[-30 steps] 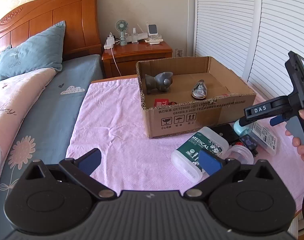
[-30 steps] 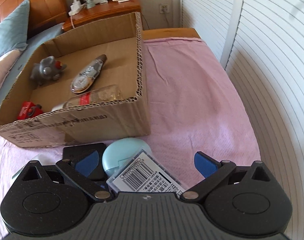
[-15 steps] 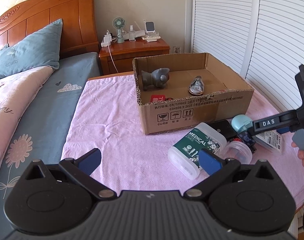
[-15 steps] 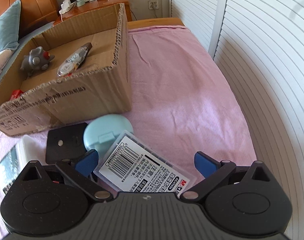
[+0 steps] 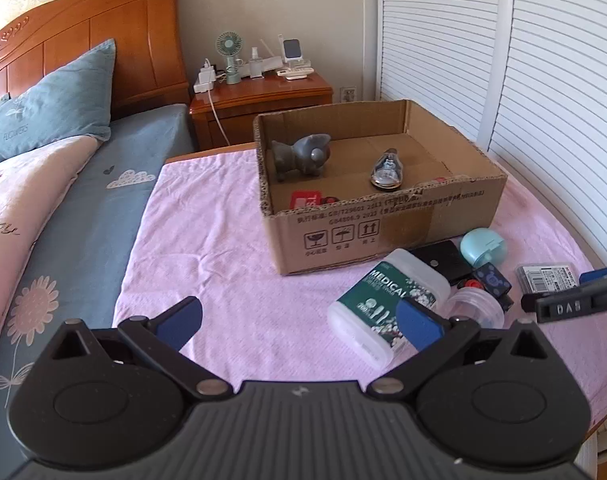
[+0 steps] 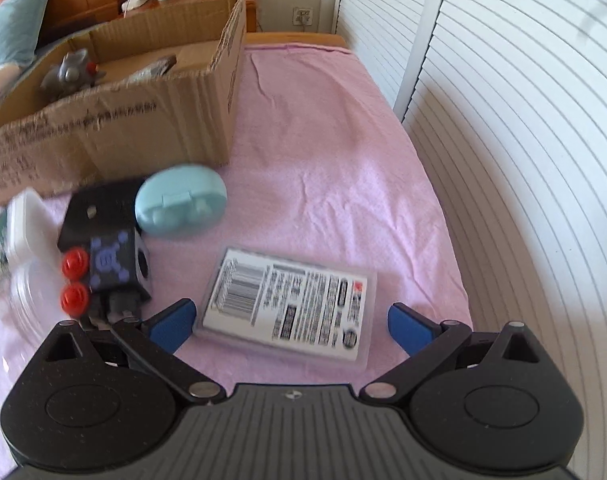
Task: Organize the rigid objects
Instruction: 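Move right tool to clear barcode box while left tool approaches white MEDICAL container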
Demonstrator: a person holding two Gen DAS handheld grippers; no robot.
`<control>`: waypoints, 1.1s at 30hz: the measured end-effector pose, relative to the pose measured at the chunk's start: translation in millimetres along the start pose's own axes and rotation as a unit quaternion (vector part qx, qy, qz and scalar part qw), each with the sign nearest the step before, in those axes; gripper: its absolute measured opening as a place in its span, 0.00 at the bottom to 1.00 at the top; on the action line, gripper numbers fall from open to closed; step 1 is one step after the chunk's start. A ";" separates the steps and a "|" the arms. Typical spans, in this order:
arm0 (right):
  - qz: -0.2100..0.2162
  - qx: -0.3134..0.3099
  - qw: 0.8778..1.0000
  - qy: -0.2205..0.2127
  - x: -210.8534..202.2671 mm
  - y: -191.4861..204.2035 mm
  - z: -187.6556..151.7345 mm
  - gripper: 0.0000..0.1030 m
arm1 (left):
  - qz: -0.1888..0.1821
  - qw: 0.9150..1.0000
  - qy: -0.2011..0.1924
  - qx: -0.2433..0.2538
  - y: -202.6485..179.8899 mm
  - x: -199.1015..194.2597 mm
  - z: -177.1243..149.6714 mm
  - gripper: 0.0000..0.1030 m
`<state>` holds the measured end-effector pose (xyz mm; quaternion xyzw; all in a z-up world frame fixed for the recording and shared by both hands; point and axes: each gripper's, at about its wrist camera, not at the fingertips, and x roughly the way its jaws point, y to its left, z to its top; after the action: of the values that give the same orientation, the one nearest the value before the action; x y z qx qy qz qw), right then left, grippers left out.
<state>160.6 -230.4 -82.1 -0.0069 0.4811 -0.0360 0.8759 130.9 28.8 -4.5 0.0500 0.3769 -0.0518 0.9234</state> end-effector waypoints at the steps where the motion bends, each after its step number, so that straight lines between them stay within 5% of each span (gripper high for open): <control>1: 0.005 0.001 1.000 -0.003 -1.1 -1.1 -3.1 1.00 | -0.002 1.000 0.002 0.003 -2.9 3.1 2.5 0.99; 19: 0.029 -0.024 0.998 -0.044 -8.4 -4.4 -23.0 1.00 | -0.009 0.998 0.048 0.043 -61.9 85.1 32.2 0.99; 33: 0.030 -0.027 0.998 -0.053 -7.4 -4.4 -24.7 1.00 | 0.007 0.998 0.047 0.043 -23.6 59.6 4.7 0.99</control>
<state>135.6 -233.7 -89.0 -0.0180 0.4347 0.0042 0.9004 173.4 1.4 -44.3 0.0952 0.4173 -0.0589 0.9019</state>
